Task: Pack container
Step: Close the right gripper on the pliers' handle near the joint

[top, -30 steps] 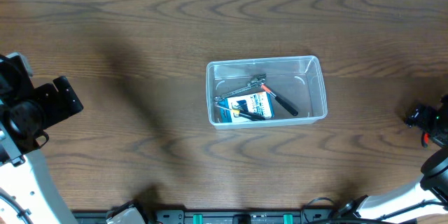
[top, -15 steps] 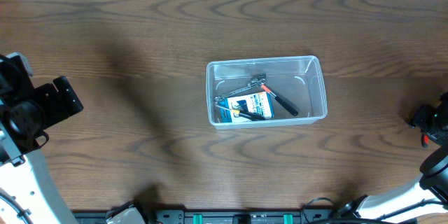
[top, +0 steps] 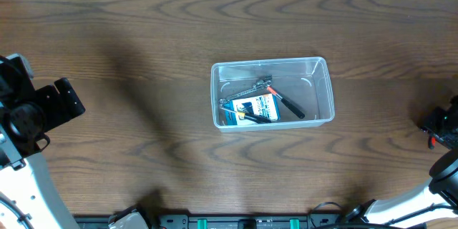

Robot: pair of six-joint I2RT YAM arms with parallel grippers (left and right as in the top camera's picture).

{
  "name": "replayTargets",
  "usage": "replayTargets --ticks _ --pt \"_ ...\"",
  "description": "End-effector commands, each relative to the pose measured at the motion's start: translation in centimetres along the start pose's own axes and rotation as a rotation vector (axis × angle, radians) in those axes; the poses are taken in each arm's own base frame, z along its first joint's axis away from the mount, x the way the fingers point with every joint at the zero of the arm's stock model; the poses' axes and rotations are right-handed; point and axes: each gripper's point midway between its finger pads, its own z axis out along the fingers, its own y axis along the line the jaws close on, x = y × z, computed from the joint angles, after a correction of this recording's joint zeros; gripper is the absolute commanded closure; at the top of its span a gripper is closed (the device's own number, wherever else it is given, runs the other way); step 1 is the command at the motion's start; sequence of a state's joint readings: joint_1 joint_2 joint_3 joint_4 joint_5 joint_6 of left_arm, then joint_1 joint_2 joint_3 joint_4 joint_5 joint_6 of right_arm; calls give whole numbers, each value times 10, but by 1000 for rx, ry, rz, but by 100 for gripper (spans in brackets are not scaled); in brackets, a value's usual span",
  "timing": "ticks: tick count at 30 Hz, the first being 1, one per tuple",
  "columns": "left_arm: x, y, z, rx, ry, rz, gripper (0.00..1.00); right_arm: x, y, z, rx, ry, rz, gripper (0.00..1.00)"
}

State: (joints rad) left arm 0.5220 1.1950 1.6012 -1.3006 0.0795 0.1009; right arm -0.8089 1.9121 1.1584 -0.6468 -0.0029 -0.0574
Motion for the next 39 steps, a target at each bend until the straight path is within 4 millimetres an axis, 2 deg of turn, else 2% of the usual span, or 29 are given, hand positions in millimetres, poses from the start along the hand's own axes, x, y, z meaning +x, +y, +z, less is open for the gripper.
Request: replayTargets --ticks 1,8,14,18,25,29,32,39 --pt "-3 0 -2 4 -9 -16 2 0 1 5 20 14 35 52" --pt "-3 0 -2 4 -9 -16 2 0 1 5 21 11 99 53" --pt "-3 0 -2 4 -9 -16 2 1 -7 5 48 12 108 53" --pt "-3 0 -2 4 -9 -16 2 1 -11 5 50 12 120 58" --pt "-3 0 -2 4 -9 -16 2 1 -19 5 53 8 140 59" --pt "-3 0 -2 4 -9 -16 2 0 -23 5 58 4 145 63" --pt "-3 0 -2 4 -9 -16 2 -1 -23 5 59 1 145 70" --pt "-3 0 -2 4 -9 -16 2 -4 -23 5 58 -10 145 76"
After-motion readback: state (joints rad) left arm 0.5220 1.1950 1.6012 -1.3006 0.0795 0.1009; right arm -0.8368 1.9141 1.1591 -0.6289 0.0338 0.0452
